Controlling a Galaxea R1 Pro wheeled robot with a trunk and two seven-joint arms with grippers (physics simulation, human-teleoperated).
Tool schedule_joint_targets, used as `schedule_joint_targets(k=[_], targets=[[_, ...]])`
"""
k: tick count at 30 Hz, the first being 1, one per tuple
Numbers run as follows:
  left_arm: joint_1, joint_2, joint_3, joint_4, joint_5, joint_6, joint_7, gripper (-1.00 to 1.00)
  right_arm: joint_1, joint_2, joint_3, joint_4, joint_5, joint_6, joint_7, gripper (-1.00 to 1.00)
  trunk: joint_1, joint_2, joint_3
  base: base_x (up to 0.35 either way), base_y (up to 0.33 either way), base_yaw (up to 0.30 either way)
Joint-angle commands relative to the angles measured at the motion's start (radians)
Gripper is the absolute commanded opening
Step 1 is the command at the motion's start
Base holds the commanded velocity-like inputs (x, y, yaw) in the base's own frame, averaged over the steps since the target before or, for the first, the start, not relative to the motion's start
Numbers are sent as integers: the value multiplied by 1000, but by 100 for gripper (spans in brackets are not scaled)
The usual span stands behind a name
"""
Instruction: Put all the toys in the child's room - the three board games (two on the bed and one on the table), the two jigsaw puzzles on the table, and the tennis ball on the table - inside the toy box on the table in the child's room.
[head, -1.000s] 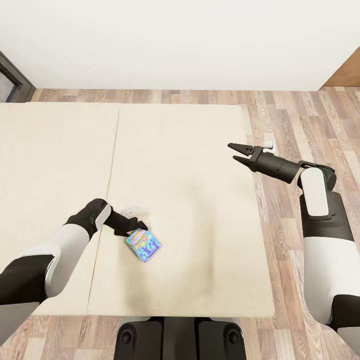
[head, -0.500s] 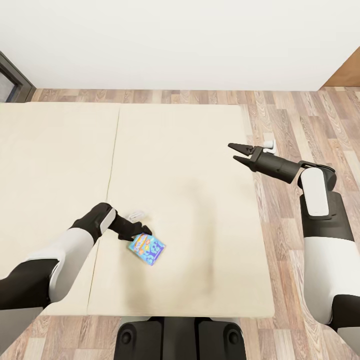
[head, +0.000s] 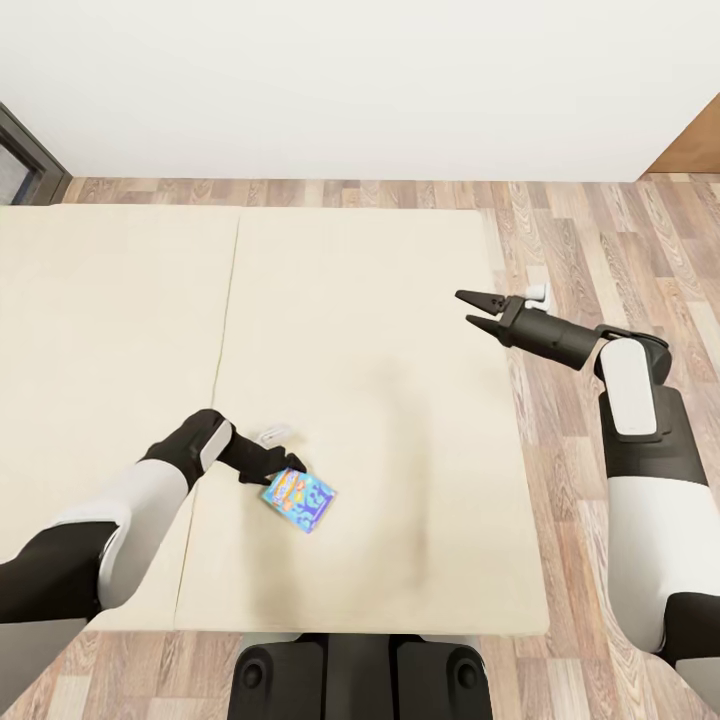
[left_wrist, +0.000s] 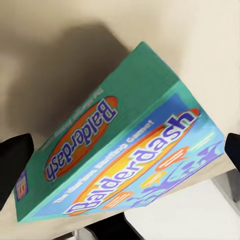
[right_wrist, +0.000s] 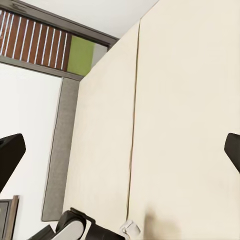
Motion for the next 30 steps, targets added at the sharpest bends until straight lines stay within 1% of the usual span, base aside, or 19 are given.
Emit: schedule_joint_targets(k=[1, 4, 8, 14, 19, 24, 30], targets=[[2, -2, 0, 0, 4, 5, -4, 100, 0, 0, -2, 0, 9, 4, 10, 100, 0, -1, -1, 0, 0, 0], [11, -7, -4, 0, 1, 5, -63, 100, 1, 0, -2, 0, 9, 4, 10, 100, 0, -1, -1, 0, 0, 0], [18, -8, -7, -1, -2, 5, -105, 100, 1, 1, -2, 0, 9, 4, 10, 100, 0, -1, -1, 0, 0, 0], [21, -8, -8, -1, -3, 3, -115, 100, 1, 1, -1, 0, 9, 4, 10, 100, 0, -1, -1, 0, -14, 0], [21, -9, -8, -1, -3, 2, -116, 100, 1, 1, -1, 0, 9, 4, 10, 100, 0, -1, -1, 0, -155, 0], [21, -9, -7, -1, -4, 1, -117, 100, 2, 1, -1, 0, 9, 4, 10, 100, 0, -1, -1, 0, -47, 0], [21, -10, -7, -1, -4, 1, -117, 100, 3, 1, -1, 0, 9, 4, 10, 100, 0, -1, -1, 0, -210, 0]])
